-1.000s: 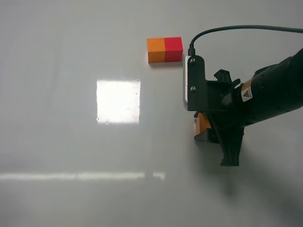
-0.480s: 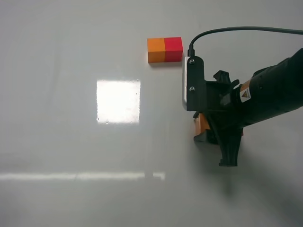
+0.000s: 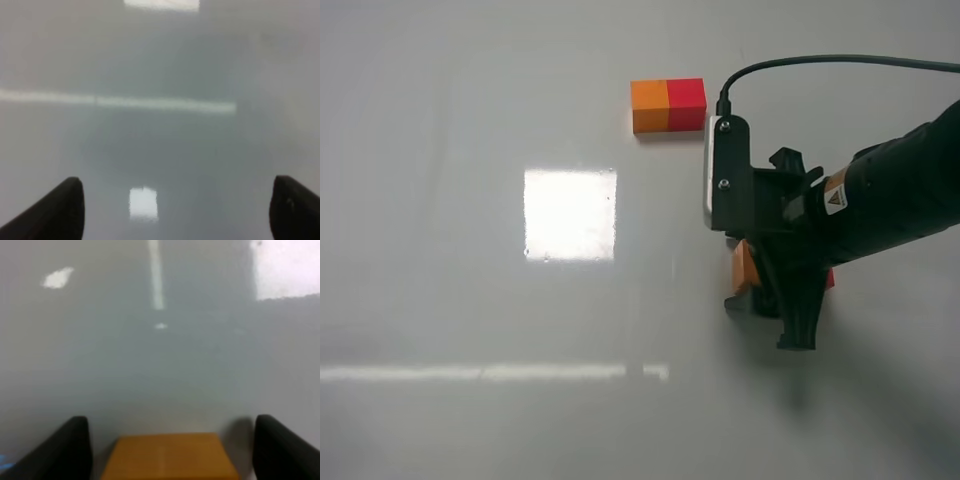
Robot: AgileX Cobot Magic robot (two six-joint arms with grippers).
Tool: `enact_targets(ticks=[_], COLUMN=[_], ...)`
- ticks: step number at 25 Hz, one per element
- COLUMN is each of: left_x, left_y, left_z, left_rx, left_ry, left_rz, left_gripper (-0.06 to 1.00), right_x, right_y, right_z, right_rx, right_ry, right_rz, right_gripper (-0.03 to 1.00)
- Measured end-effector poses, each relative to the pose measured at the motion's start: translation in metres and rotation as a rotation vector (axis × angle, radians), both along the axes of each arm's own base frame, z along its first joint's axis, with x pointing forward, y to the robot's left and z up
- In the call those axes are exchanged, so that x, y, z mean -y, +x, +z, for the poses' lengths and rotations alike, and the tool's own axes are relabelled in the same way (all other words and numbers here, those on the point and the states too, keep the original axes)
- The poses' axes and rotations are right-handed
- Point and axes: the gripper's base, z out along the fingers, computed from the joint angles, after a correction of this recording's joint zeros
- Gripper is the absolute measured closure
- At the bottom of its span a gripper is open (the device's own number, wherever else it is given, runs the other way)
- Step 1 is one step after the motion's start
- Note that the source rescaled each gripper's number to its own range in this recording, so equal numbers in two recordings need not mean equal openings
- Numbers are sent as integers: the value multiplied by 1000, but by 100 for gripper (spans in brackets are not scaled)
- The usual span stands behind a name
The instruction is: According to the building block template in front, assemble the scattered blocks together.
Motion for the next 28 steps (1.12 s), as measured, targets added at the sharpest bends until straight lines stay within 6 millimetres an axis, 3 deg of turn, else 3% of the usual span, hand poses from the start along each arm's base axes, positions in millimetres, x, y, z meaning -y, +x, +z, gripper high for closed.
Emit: enact_targets(ticks=[11, 28], left_x=[0, 0], left_y=[0, 0], left_z=[0, 0], left_rx=[0, 0], left_ry=[0, 0], left_rz=[0, 0], left_gripper=[94, 94], right_x=[26, 18], right_y=[-19, -2], right_z=[14, -3], right_rx=[-47, -44], right_ry=[-49, -85], right_rz=[-124, -155], right_gripper=[34, 36])
